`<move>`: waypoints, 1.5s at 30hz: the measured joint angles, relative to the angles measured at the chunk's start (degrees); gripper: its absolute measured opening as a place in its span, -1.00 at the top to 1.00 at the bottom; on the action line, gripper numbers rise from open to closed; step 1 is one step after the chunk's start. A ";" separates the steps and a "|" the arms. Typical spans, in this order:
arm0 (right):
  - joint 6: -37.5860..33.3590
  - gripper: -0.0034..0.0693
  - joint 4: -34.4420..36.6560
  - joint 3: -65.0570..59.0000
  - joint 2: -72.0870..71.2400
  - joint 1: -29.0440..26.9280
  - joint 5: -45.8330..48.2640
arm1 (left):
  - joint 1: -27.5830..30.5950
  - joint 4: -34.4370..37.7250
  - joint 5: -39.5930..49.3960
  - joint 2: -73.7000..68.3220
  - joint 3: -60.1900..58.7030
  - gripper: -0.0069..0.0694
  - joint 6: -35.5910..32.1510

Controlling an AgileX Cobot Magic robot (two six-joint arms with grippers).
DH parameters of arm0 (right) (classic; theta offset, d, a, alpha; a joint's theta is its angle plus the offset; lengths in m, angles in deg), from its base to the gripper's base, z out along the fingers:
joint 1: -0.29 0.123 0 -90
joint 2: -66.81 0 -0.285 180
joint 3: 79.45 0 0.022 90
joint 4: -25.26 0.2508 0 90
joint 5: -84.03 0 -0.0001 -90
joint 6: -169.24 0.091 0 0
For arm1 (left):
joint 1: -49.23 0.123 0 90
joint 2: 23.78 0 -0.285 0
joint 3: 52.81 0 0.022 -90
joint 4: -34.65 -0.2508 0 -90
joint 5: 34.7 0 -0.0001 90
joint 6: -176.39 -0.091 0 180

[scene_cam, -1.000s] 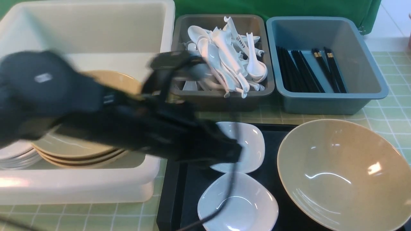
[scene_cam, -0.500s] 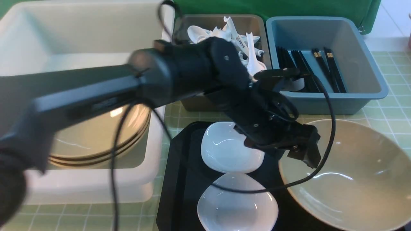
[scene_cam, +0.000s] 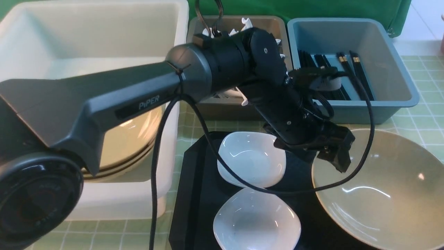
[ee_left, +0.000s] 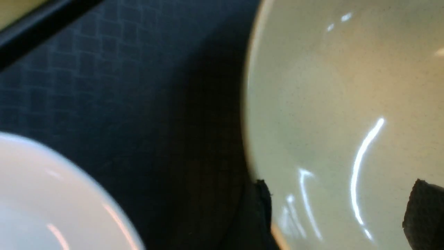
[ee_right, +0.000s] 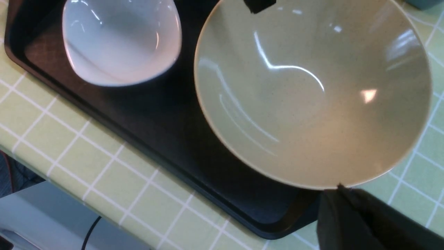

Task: On green table put chopsticks spoon bowls plates into blue grey white boxes.
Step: 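Grasp the large bowl on the tray by its rim, then place the tan bowl onto the bowl stack in the left bin with the left gripper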

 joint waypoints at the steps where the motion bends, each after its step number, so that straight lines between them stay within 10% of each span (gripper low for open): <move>1: 0.00 0.85 0.00 0.00 0.00 0.00 0.00 | 0.00 -1.10 0.08 -0.15 0.00 -0.50 1.25; 10: 0.49 0.85 0.00 0.00 0.00 0.00 0.00 | 0.00 -1.53 0.00 -4.78 0.00 -0.33 0.53; 19: 0.67 0.85 0.17 0.00 0.00 0.00 0.00 | 0.00 3.37 1.64 -4.80 0.00 0.74 -3.09; 31: -11.88 0.83 1.91 0.37 1.32 0.00 -0.69 | 2.89 1.51 7.26 3.66 -0.05 0.77 -3.96; 45: -25.15 0.85 23.17 7.47 13.17 0.00 -5.82 | 18.81 1.80 16.14 25.10 -2.38 0.77 -2.54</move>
